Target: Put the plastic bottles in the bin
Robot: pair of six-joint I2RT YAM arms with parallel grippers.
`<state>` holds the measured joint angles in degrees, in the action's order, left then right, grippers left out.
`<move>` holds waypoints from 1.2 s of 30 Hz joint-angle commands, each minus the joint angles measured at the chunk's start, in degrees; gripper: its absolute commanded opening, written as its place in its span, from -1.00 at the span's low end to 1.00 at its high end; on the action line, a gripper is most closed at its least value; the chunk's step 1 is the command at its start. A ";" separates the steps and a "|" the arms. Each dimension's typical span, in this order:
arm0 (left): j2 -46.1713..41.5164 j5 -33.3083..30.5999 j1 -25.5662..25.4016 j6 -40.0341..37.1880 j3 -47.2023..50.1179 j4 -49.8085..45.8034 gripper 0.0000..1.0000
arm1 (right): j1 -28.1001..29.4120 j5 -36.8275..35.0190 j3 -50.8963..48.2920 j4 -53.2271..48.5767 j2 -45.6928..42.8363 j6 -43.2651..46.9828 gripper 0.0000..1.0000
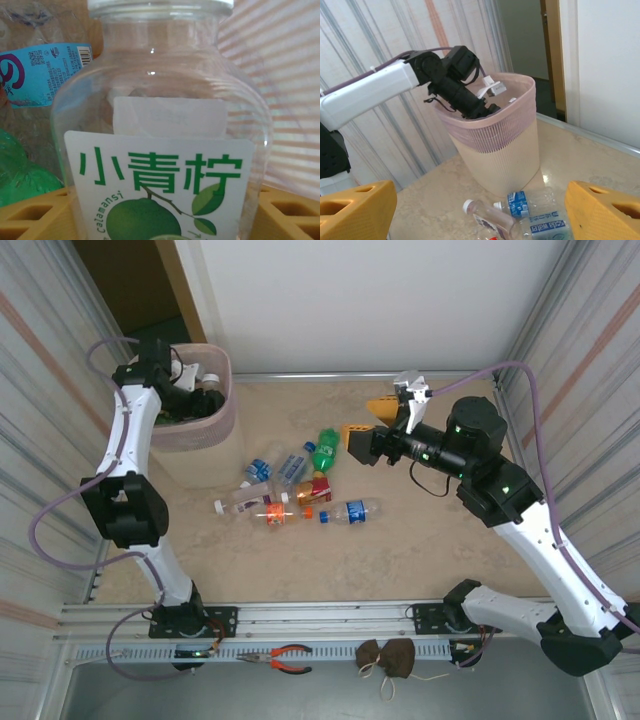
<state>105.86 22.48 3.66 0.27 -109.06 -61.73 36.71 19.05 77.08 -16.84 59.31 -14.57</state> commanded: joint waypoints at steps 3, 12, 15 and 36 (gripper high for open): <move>-2.24 0.24 0.41 0.42 -1.49 -0.40 0.57 | -0.34 -1.30 1.45 -1.04 0.60 -1.82 0.72; -4.84 0.18 0.81 0.25 -2.46 -0.76 0.71 | -1.07 -2.92 0.19 -3.37 1.91 -5.72 0.72; -5.58 0.21 1.10 0.08 -2.48 -0.84 0.75 | -1.63 -3.90 -0.24 -5.02 2.64 -7.58 0.71; -13.75 2.85 1.46 0.98 -0.20 2.66 0.72 | -7.75 -11.83 -11.02 -13.50 7.11 -39.92 0.71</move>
<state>95.18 23.24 4.56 0.32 -110.06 -60.64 29.47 10.66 67.42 -27.03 65.45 -43.44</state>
